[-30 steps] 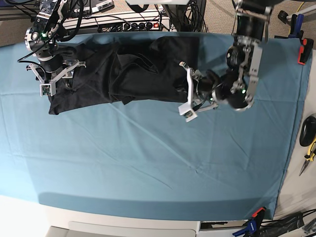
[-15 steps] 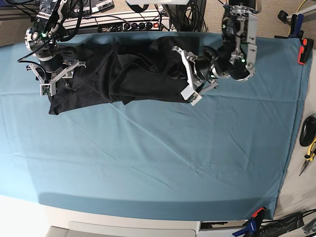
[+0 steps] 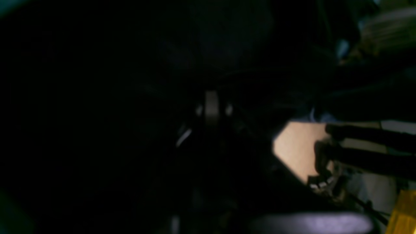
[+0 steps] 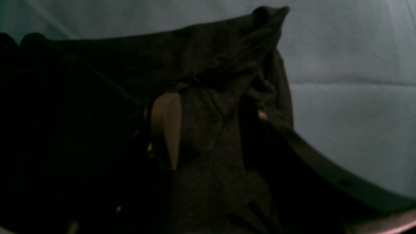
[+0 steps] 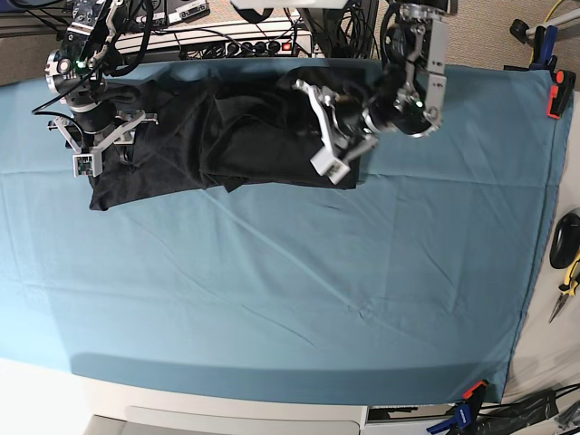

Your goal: Fold the T-shirt properly

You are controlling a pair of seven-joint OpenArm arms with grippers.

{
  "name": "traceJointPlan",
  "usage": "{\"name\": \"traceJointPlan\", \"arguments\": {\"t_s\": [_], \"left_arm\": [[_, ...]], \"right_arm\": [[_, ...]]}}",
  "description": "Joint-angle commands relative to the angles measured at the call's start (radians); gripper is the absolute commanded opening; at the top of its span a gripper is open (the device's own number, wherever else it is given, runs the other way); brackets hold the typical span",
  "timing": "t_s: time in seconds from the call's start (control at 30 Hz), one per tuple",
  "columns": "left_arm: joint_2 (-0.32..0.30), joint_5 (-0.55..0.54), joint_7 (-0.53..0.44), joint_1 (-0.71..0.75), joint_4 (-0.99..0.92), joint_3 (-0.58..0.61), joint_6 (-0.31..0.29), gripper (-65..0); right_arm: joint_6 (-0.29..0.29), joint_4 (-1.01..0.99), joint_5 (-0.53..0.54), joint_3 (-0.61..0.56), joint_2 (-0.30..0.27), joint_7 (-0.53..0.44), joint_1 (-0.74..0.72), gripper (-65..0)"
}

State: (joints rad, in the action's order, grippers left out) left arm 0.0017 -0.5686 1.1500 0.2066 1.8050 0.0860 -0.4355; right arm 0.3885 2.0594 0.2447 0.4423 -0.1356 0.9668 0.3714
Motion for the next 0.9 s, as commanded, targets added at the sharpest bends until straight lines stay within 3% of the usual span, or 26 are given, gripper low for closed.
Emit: {"name": "traceJointPlan", "arguments": {"t_s": [0.0, 0.33, 0.5, 0.63, 0.83, 0.87], "left_arm": [[0.018, -0.01, -0.018, -0.001, 0.016, 0.021, -0.001, -65.0], [0.058, 0.06, -0.045, 0.006, 0.015, 0.299, 0.035, -65.0], [0.065, -0.055, -0.016, -0.004, 0.016, 0.404, -0.094, -65.0], [0.065, -0.165, 0.052, -0.038, 0.043, 0.415, -0.193, -65.0], [0.052, -0.173, 0.114, -0.052, 0.093, 0.415, -0.22, -65.0], [0.045, -0.172, 0.114, -0.052, 0.093, 0.415, -0.221, -65.0]], "right_arm": [[-0.003, 0.013, 0.009, 0.004, -0.011, -0.033, -0.003, -36.1], [-0.003, 0.013, 0.01, 0.004, -0.011, -0.033, -0.003, -36.1], [-0.003, 0.013, 0.009, 0.004, -0.012, -0.037, -0.003, -36.1], [0.008, 0.013, 0.001, 0.004, -0.035, -0.04, -0.003, -36.1], [-0.053, 0.005, -0.193, 0.069, -0.158, -0.07, -0.006, -35.7], [-0.076, -0.009, -0.191, 0.099, -0.172, -0.087, -0.006, -32.8]]}}
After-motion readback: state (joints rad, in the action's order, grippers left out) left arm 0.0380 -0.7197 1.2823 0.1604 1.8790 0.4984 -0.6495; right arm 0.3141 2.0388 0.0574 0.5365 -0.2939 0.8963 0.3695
